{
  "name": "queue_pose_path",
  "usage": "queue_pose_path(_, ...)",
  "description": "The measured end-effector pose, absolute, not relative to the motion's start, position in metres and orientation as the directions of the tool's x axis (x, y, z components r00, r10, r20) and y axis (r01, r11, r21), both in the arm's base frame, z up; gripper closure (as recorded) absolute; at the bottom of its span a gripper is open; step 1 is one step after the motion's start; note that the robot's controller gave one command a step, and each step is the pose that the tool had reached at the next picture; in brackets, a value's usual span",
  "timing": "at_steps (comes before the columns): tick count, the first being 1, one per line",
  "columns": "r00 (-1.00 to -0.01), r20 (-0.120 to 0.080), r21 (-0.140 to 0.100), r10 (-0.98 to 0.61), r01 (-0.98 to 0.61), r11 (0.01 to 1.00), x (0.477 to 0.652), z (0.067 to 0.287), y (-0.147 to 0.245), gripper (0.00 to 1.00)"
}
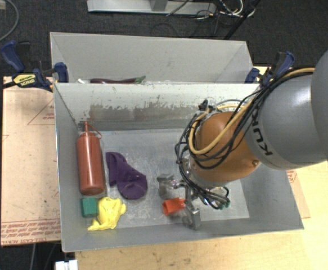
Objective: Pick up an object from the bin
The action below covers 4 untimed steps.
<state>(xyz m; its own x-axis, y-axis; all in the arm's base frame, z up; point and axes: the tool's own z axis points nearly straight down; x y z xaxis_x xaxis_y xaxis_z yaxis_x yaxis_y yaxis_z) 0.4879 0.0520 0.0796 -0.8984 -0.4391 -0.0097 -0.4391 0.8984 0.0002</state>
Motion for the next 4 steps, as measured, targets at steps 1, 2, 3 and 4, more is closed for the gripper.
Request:
queue_pose_path(1, -0.931, -0.005, 0.003, -0.364, -0.364, 0.931, 0.493, 0.070, 0.062, 1.00)
queue_pose_path(2, -0.932, -0.005, 0.004, -0.363, -0.363, 0.932, 0.493, 0.070, 0.061, 1.00)
queue_pose_path(3, -0.932, -0.001, 0.004, -0.364, -0.364, 0.931, 0.492, 0.073, 0.061, 1.00)
queue_pose_path(4, -0.931, 0.007, 0.007, -0.364, -0.364, 0.931, 0.489, 0.092, 0.061, 1.00)
